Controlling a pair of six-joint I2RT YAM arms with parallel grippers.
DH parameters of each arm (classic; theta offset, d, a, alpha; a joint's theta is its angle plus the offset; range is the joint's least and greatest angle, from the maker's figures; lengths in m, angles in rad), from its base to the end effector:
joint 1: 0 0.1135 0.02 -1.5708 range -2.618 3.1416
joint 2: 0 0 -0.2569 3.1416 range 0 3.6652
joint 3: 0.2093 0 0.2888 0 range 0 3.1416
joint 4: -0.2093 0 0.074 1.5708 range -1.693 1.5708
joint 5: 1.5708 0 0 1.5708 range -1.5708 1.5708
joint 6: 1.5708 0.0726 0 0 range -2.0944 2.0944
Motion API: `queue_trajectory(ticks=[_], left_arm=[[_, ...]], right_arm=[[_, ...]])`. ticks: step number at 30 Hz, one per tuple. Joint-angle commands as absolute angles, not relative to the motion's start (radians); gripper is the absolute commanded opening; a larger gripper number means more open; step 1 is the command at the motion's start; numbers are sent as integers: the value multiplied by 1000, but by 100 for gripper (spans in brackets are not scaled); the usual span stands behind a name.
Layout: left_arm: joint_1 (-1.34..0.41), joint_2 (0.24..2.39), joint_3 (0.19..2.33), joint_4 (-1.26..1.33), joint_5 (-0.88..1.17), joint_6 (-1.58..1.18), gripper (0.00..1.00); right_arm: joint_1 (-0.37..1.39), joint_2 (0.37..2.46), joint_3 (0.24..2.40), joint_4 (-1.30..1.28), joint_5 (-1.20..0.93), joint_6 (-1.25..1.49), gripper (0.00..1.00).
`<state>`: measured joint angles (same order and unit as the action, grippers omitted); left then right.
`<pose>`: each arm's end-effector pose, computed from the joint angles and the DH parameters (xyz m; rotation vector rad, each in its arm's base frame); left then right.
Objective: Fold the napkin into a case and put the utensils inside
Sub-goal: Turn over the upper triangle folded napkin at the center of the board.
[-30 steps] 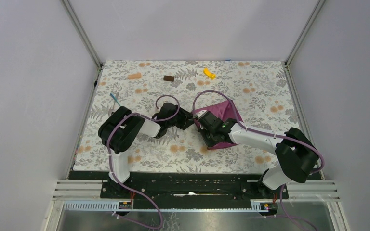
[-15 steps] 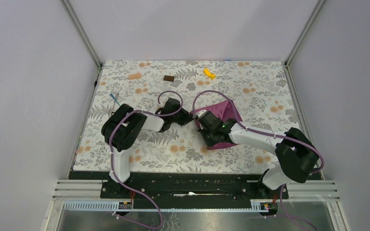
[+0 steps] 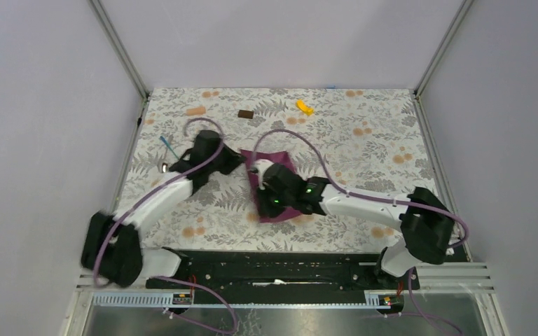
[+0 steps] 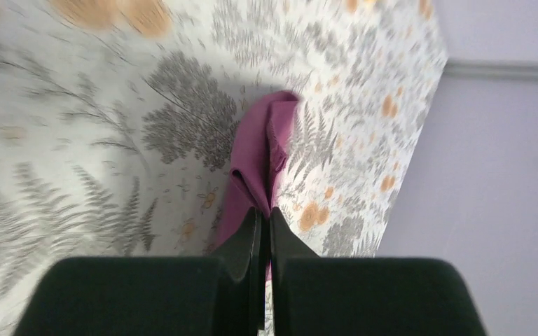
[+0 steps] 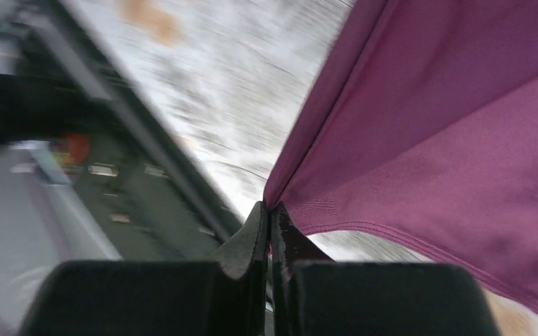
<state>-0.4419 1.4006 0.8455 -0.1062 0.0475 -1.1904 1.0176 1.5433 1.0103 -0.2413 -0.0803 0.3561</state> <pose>0.3274 -0.1587 0.1788 -0.8520 2.2457 -0.8945 0.2007 0.3361 0.1761 -0.8430 2.3265 0.7369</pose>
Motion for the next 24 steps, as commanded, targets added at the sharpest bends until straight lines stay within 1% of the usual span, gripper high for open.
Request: queue_trajectory(ticks=[1, 3, 6, 8, 10, 13, 17, 18, 20, 24], left_arm=[[-346, 1036, 915, -461, -167, -1032, 0], [-332, 927, 1009, -613, -255, -968, 0], [-331, 872, 1153, -758, -332, -901, 0], [-331, 888, 1192, -756, -317, -865, 0], [-333, 928, 1170, -712, -287, -835, 0], [-338, 1033, 1092, -598, -249, -799, 0], [-367, 1218, 1006, -381, -194, -746, 0], [-390, 1267, 1000, -322, -206, -728, 0], [-433, 1382, 1017, -249, -226, -708, 0], [-510, 1577, 1112, -184, -189, -735, 0]], right_arm=[[1153, 1633, 1186, -51, -316, 505, 0], [1177, 1676, 1221, 103, -445, 582, 0], [1183, 1733, 1205, 418, -580, 763, 0], [1179, 1767, 1187, 536, -630, 834, 0], [1168, 1803, 1150, 646, -674, 902, 0], [1129, 1839, 1044, 802, -724, 981, 0], [1046, 1842, 874, 876, -728, 979, 0], [1010, 1841, 828, 900, -731, 985, 0], [959, 1841, 742, 924, -745, 976, 0], [876, 1828, 580, 948, -777, 942, 0]])
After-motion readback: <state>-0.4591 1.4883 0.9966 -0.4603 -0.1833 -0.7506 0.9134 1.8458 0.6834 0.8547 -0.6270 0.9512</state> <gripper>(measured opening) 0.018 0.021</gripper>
